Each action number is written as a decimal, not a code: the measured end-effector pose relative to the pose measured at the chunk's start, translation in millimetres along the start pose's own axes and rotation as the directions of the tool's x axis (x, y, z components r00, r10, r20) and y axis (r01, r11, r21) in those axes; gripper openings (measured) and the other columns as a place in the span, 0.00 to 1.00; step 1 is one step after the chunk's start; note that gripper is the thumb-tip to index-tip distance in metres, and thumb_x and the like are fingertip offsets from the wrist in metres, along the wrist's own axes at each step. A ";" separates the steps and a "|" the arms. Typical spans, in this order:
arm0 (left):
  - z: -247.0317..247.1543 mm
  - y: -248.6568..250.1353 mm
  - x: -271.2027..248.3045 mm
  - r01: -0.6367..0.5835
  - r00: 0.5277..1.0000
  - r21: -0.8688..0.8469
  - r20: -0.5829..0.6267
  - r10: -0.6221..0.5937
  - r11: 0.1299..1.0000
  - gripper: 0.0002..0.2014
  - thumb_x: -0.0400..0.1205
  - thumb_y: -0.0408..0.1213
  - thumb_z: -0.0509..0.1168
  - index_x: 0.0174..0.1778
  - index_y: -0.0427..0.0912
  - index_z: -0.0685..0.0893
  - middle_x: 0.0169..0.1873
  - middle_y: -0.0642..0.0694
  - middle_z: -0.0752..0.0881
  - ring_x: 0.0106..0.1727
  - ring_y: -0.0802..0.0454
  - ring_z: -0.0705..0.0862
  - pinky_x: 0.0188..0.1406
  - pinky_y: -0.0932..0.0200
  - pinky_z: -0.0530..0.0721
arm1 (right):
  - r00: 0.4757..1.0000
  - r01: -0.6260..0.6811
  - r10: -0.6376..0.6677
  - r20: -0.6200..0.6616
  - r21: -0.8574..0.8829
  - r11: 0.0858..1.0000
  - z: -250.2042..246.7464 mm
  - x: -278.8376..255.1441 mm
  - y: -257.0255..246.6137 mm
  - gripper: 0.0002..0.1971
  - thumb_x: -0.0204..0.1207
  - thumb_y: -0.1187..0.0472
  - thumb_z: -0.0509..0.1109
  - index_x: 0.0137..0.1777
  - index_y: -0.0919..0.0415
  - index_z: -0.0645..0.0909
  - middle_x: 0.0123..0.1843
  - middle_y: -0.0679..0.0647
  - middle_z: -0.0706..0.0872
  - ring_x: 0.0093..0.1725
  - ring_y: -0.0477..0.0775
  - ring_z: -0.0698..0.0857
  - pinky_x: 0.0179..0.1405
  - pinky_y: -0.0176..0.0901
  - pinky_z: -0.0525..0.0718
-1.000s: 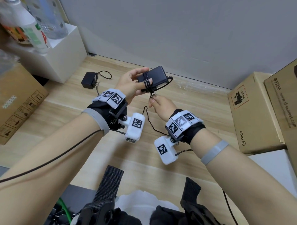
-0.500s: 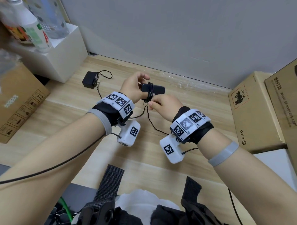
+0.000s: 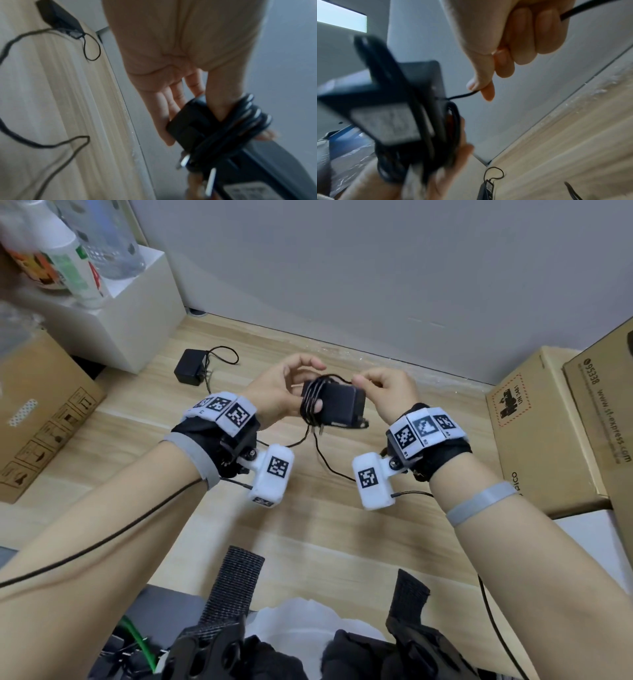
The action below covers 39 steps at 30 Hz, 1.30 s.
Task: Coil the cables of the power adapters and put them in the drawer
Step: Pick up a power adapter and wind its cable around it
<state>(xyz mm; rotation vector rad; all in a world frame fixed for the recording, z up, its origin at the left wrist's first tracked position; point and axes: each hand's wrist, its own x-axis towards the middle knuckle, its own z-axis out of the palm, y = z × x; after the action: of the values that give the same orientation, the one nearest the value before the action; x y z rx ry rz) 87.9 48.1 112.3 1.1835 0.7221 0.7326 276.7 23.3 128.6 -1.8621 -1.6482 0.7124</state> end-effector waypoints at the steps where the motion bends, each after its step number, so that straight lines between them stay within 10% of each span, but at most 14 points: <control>1: 2.7 2.8 0.3 -0.022 0.999 -0.056 -0.034 0.020 0.998 0.24 0.61 0.23 0.70 0.49 0.47 0.74 0.47 0.48 0.82 0.39 0.60 0.85 0.31 0.61 0.87 | 1.000 -0.013 0.013 0.010 0.012 1.000 4.1 -0.1 3.3 0.12 0.78 0.57 0.64 0.37 0.60 0.85 0.40 0.62 0.88 0.44 0.64 0.82 0.48 0.49 0.79; 5: 9.9 13.2 5.4 -0.104 0.984 -0.178 -0.161 0.075 0.979 0.18 0.65 0.24 0.68 0.47 0.46 0.74 0.47 0.50 0.81 0.43 0.58 0.85 0.31 0.59 0.87 | 0.995 -0.002 -0.003 0.098 0.044 0.999 22.4 -7.7 1.3 0.15 0.79 0.60 0.60 0.32 0.44 0.78 0.43 0.52 0.87 0.43 0.56 0.79 0.52 0.54 0.81; 10: 14.0 13.0 11.5 -0.105 0.951 -0.055 -0.296 0.084 0.993 0.20 0.72 0.18 0.70 0.46 0.47 0.74 0.44 0.52 0.80 0.38 0.64 0.84 0.38 0.57 0.89 | 0.983 -0.014 0.004 0.185 0.052 0.999 34.3 -16.6 -4.9 0.13 0.83 0.56 0.58 0.51 0.55 0.85 0.32 0.42 0.78 0.42 0.51 0.75 0.46 0.40 0.72; 19: 11.7 6.7 14.5 -0.080 0.909 0.167 -0.392 0.140 0.983 0.22 0.69 0.21 0.73 0.43 0.52 0.73 0.45 0.51 0.77 0.35 0.63 0.80 0.27 0.67 0.84 | 0.949 0.061 -0.041 0.312 -0.055 0.997 33.7 -25.9 -9.5 0.15 0.82 0.56 0.59 0.53 0.63 0.85 0.49 0.68 0.87 0.52 0.64 0.83 0.55 0.50 0.78; 24: 3.2 1.7 13.6 -0.030 0.904 0.288 -0.400 0.149 0.957 0.23 0.66 0.23 0.76 0.43 0.52 0.74 0.42 0.51 0.78 0.38 0.56 0.79 0.29 0.62 0.87 | 0.958 0.159 -0.134 0.254 -0.081 0.984 30.6 -28.2 -15.3 0.13 0.80 0.58 0.63 0.51 0.65 0.85 0.31 0.54 0.82 0.38 0.57 0.79 0.42 0.46 0.73; 30: -1.8 -0.1 10.5 0.017 0.911 0.309 -0.396 0.113 0.951 0.22 0.66 0.26 0.78 0.45 0.50 0.76 0.41 0.53 0.79 0.36 0.57 0.79 0.23 0.68 0.82 | 0.994 0.030 -0.066 0.089 0.355 0.934 17.0 -20.8 -20.8 0.10 0.73 0.72 0.67 0.38 0.55 0.81 0.25 0.50 0.82 0.23 0.45 0.82 0.29 0.33 0.79; 39: 3.0 -2.4 9.1 0.033 0.908 0.190 -0.415 0.050 0.981 0.20 0.70 0.25 0.75 0.52 0.44 0.77 0.45 0.51 0.77 0.40 0.57 0.78 0.24 0.69 0.82 | 0.990 -0.059 -0.046 0.134 0.689 0.722 9.0 -13.4 -20.3 0.10 0.74 0.77 0.66 0.42 0.61 0.82 0.27 0.49 0.89 0.30 0.43 0.88 0.33 0.30 0.85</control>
<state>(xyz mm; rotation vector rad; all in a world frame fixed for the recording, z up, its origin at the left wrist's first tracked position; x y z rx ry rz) 95.7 53.4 109.7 1.2170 1.1693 0.9560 254.7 12.5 136.9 -1.2805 -1.1909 1.2847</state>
